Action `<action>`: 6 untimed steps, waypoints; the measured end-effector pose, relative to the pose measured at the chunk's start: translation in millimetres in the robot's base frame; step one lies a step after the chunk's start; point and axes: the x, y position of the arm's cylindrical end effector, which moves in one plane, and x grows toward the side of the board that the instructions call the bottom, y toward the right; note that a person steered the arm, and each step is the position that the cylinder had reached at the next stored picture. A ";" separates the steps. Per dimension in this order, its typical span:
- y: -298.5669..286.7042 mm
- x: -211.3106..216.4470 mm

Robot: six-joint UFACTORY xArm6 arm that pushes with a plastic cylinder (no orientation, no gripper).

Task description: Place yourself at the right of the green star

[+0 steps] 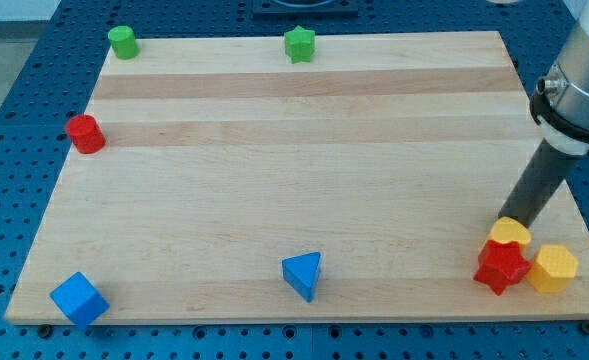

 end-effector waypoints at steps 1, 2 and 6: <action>0.0 -29.5; 0.0 -73.3; -63.8 -259.0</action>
